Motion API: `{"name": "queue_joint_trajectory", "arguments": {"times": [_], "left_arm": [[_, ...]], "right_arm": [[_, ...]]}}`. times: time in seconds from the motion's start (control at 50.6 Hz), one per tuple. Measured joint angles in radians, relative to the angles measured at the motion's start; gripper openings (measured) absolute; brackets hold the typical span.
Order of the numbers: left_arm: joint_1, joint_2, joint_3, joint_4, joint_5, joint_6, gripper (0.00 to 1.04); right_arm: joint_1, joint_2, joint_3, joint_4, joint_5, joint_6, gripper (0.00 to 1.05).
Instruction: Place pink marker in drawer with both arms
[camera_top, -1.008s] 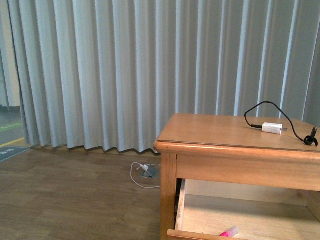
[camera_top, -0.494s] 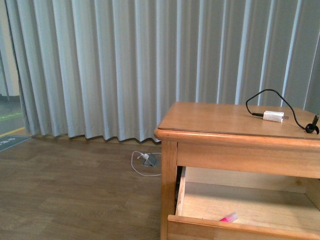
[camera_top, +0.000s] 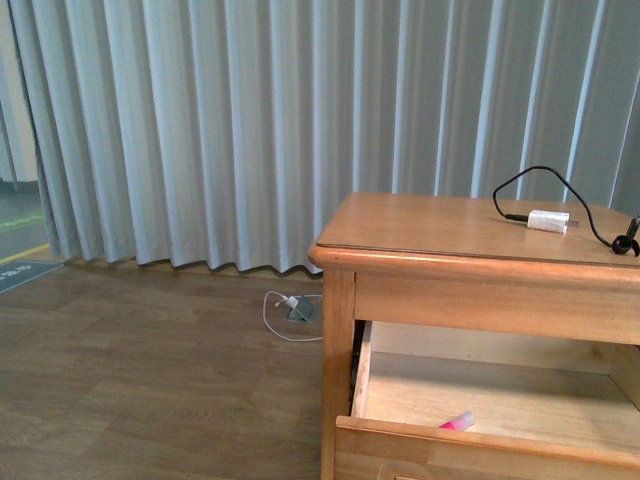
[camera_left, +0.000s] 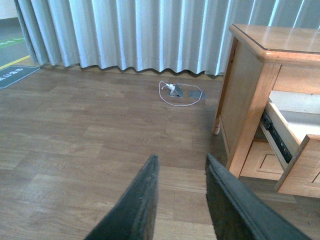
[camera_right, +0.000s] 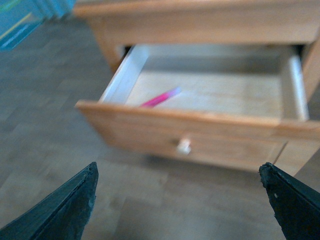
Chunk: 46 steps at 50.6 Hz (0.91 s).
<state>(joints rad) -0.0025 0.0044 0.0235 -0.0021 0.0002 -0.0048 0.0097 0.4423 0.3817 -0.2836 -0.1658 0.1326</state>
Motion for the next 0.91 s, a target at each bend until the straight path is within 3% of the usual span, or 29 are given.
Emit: {"name": "queue_joint_trajectory", "arguments": {"times": [0.059,0.099,0.237,0.375,0.573,0.909], "left_arm": [[0.0,0.0,0.0,0.0,0.0,0.0,0.43],[0.0,0.0,0.0,0.0,-0.001,0.0,0.5],[0.0,0.0,0.0,0.0,0.0,0.0,0.73],[0.0,0.0,0.0,0.0,0.0,0.0,0.98],[0.0,0.0,0.0,0.0,0.0,0.001,0.99],[0.0,0.0,0.0,0.0,0.0,0.001,0.99]], "right_arm": [[0.045,-0.02,-0.04,0.102,0.129,0.01,0.96],[0.064,-0.018,-0.041,0.101,0.164,0.011,0.96],[0.069,0.077,-0.029,-0.027,0.111,-0.005,0.96],[0.045,0.253,-0.02,-0.004,0.051,-0.047,0.96],[0.059,0.55,0.035,0.165,0.068,-0.052,0.96],[0.158,1.019,0.187,0.419,0.194,0.035,0.96]]}}
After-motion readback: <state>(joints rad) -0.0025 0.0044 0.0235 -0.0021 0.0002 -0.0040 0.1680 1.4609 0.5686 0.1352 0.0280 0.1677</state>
